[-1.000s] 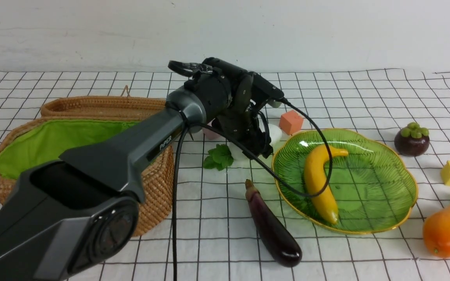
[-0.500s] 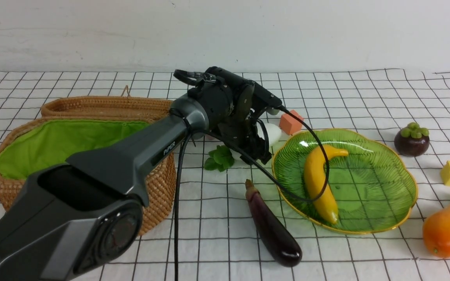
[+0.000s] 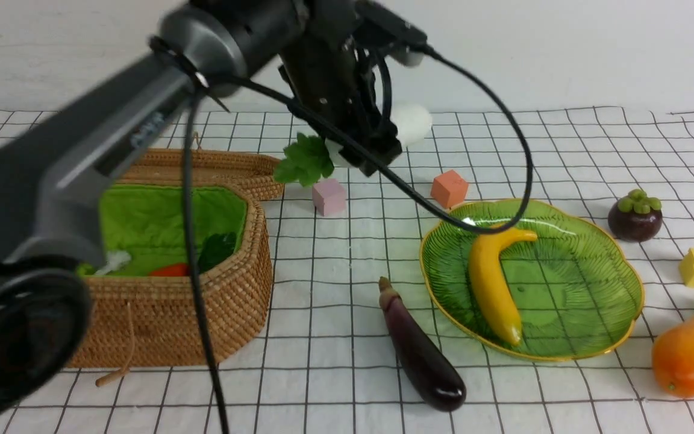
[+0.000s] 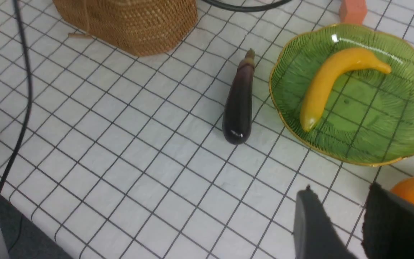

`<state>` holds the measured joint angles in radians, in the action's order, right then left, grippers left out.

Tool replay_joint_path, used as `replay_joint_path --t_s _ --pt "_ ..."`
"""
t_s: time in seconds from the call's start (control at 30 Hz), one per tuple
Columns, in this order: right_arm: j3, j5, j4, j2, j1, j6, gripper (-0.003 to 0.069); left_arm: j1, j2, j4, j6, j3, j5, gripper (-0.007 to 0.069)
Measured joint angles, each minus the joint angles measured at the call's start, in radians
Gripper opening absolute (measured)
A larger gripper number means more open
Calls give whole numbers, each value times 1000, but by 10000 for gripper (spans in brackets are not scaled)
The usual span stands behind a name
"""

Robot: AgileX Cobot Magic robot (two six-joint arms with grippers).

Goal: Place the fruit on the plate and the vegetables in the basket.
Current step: Take a daikon with your left arm and place it on the basket on the left.

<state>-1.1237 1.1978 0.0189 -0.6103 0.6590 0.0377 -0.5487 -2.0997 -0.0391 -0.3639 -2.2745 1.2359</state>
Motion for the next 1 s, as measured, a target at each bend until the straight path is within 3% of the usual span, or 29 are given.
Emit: replay_joint_path --t_s 0.13,0.23,0.37,0.4,0.53,0.63,0.9,1.0 --pt "0 -27 5 0 0 0 238 -2 208 -5 -106 178 5 501" --pt "0 -30 9 0 0 0 238 18 368 -96 -168 389 10 501" --pt "0 -30 12 0 0 0 238 138 516 -153 -348 681 -8 501" --pt "0 -30 12 0 0 0 238 182 535 -162 -432 748 -51 501" --pt "0 -31 22 0 0 0 238 309 530 -165 -556 864 -198 501" --pt "0 -33 30 0 0 0 238 355 496 -161 -547 876 -260 501" --pt "0 -33 54 0 0 0 238 362 480 -152 -506 879 -251 503" --pt "0 -33 56 0 0 0 238 362 487 -146 -498 879 -235 553"
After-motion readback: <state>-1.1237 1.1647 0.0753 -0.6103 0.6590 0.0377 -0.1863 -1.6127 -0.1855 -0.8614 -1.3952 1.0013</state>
